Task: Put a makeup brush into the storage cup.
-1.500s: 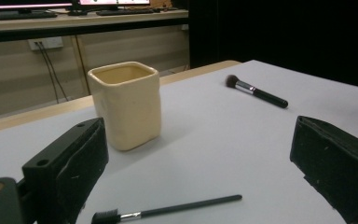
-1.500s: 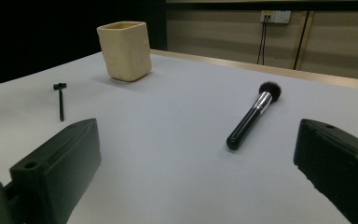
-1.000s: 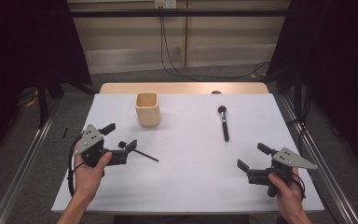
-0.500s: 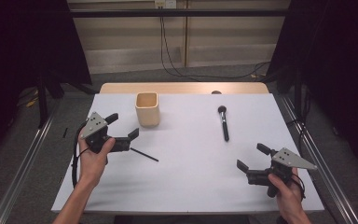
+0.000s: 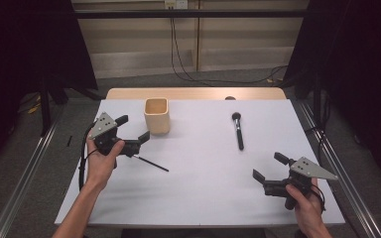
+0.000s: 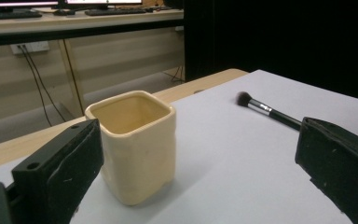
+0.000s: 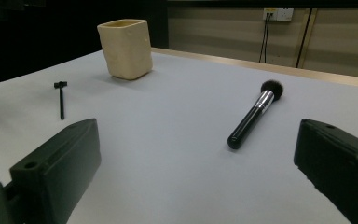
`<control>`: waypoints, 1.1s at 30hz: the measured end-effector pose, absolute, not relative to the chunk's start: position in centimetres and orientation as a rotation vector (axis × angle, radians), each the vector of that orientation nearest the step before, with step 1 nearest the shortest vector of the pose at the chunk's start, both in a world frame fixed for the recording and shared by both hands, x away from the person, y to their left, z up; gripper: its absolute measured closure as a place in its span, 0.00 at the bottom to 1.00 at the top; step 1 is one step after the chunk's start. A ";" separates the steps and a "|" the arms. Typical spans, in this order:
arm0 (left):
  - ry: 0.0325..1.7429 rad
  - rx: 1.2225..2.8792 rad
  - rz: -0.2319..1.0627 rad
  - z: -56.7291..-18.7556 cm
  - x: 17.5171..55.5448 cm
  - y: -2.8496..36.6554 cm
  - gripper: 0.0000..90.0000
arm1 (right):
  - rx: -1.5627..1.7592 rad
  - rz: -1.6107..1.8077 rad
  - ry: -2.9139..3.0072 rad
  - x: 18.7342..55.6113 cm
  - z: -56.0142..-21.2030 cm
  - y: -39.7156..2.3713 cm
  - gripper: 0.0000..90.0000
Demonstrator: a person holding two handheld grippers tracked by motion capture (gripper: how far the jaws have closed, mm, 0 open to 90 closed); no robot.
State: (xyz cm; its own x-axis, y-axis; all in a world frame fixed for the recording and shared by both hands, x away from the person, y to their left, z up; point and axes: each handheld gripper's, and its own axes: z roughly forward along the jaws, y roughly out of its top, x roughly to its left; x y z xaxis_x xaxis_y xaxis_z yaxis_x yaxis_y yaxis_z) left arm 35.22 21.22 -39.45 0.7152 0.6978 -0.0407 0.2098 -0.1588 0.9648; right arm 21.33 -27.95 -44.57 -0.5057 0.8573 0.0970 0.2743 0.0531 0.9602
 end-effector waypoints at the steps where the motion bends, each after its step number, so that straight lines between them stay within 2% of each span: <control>1: 0.733 1.722 0.501 -39.5 35.5 21.2 0.02 | 1.133 1.474 1.823 21.3 -44.6 -27.9 0.00; 7: 0.734 1.769 0.483 -38.8 36.3 21.2 0.01 | 1.125 1.475 1.831 21.3 -44.6 -27.9 0.00; 18: 0.680 1.987 0.408 -37.7 37.4 20.8 0.03 | 1.122 1.476 1.841 21.3 -44.6 -27.7 0.00; 33: 0.635 2.240 0.291 -39.0 38.3 20.5 0.04 | 1.119 1.474 1.839 21.3 -44.6 -27.8 0.00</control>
